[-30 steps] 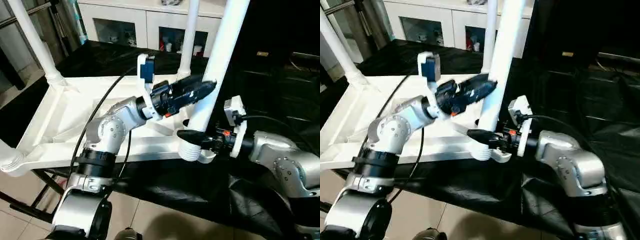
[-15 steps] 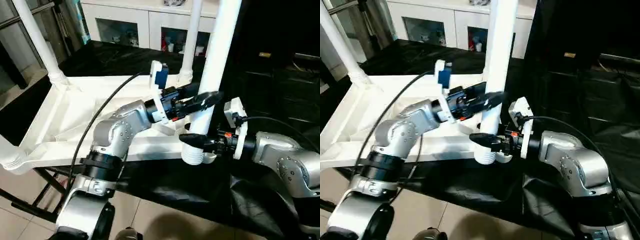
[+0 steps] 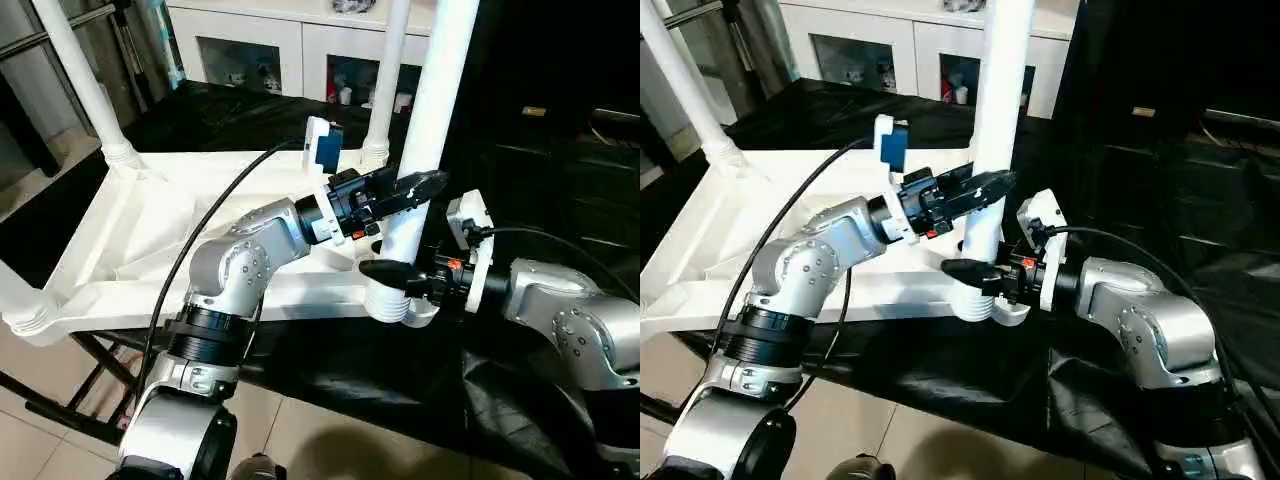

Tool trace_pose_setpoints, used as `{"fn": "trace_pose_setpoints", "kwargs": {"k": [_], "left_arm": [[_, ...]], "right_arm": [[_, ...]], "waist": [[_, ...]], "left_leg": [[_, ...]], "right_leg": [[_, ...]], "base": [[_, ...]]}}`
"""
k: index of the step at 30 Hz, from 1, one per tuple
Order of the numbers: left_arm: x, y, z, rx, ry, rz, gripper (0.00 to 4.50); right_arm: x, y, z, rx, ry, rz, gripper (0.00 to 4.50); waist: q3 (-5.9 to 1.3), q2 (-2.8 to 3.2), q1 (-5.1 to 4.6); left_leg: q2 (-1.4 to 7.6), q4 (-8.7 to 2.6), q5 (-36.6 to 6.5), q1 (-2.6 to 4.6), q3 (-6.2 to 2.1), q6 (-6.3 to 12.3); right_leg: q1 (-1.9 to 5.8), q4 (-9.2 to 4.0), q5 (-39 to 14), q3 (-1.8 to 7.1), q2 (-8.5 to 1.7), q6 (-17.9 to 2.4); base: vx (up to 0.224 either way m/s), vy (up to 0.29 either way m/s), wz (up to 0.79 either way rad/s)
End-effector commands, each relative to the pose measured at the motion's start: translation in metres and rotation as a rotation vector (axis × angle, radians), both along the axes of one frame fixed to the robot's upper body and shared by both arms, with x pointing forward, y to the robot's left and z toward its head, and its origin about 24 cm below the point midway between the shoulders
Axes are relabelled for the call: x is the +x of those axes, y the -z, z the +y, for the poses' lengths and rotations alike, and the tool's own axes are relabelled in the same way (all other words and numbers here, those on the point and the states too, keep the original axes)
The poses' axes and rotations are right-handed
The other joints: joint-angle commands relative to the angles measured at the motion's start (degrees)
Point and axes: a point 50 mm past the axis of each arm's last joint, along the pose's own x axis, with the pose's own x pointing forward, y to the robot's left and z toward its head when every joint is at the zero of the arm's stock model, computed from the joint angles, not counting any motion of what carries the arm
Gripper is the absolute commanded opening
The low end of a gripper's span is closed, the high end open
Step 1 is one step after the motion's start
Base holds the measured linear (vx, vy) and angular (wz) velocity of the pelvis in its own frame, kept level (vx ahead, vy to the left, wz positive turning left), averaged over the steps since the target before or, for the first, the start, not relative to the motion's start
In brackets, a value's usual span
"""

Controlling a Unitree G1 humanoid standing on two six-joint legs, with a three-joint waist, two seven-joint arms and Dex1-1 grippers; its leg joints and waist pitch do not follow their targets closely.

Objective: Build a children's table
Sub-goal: Insert table leg to table base

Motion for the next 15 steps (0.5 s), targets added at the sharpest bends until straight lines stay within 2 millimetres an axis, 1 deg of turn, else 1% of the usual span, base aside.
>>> {"fn": "trace_pose_setpoints", "kwargs": {"k": [1,6,11,12,13,14,15], "left_arm": [[0.006,0.005,0.0019,0.078,-0.084,0.018,2.04],[0.0075,0.0019,0.0016,0.088,-0.12,-0.007,1.92],[0.005,0.0011,-0.0009,0.082,-0.104,-0.023,1.87],[0.004,0.0013,-0.0015,0.079,-0.097,-0.026,1.87],[0.0038,0.0014,-0.0017,0.078,-0.095,-0.026,1.87],[0.0035,0.0016,-0.0018,0.076,-0.092,-0.025,1.87],[0.003,0.0016,-0.0017,0.073,-0.085,-0.026,1.87]], "right_arm": [[0.0003,-0.0134,0.0105,0.009,-0.047,-0.078,1.89],[0.0014,-0.0128,0.0137,0.006,-0.041,-0.082,1.89],[0.0022,-0.0131,0.0159,0.023,-0.039,-0.07,1.89],[0.0029,-0.0138,0.0165,0.043,-0.038,-0.053,2.24],[0.0034,-0.0142,0.0165,0.048,-0.036,-0.05,2.45],[0.0041,-0.0148,0.0164,0.055,-0.031,-0.045,2.59],[0.0046,-0.0158,0.0159,0.057,-0.03,-0.048,2.59]], "waist": [[-4.41,-1.1,0.01],[-4.45,-1.13,0.03],[-4.39,-1.12,-0.01],[-4.43,-1.13,-0.02],[-4.42,-1.25,-0.05],[-4.44,-1.18,-0.04],[-4.44,-1.32,-0.07]], "left_leg": [[2.5,-2.98,-3.9,1.33,-0.87,3.03],[2.47,-2.92,-3.4,1.33,-0.83,3.06],[2.47,-2.94,-3.9,1.34,-0.82,3.09],[2.47,-2.94,-3.8,1.31,-0.83,3.03],[2.46,-2.94,-3.7,1.34,-0.81,3.09],[2.45,-2.92,-3.5,1.29,-0.82,3.14],[2.48,-2.9,-3.5,1.29,-0.82,3.12]], "right_leg": [[3.14,-3.4,1.7,1.62,-4.14,-13.0],[3.12,-3.28,2.9,1.6,-4.09,-13.2],[3.08,-3.37,2.0,1.59,-4.09,-13.3],[3.12,-3.32,2.1,1.59,-4.11,-13.2],[3.12,-3.32,2.3,1.61,-4.09,-13.3],[3.11,-3.27,2.3,1.58,-4.1,-13.3],[3.12,-3.22,2.5,1.58,-4.07,-13.3]], "base": [[0.0,0.0,0.0],[0.0,0.0,0.0],[0.0,0.0,0.0],[0.0,0.0,0.0],[0.0,0.0,0.0],[0.0,0.0,0.0],[0.0,0.0,0.0]]}}
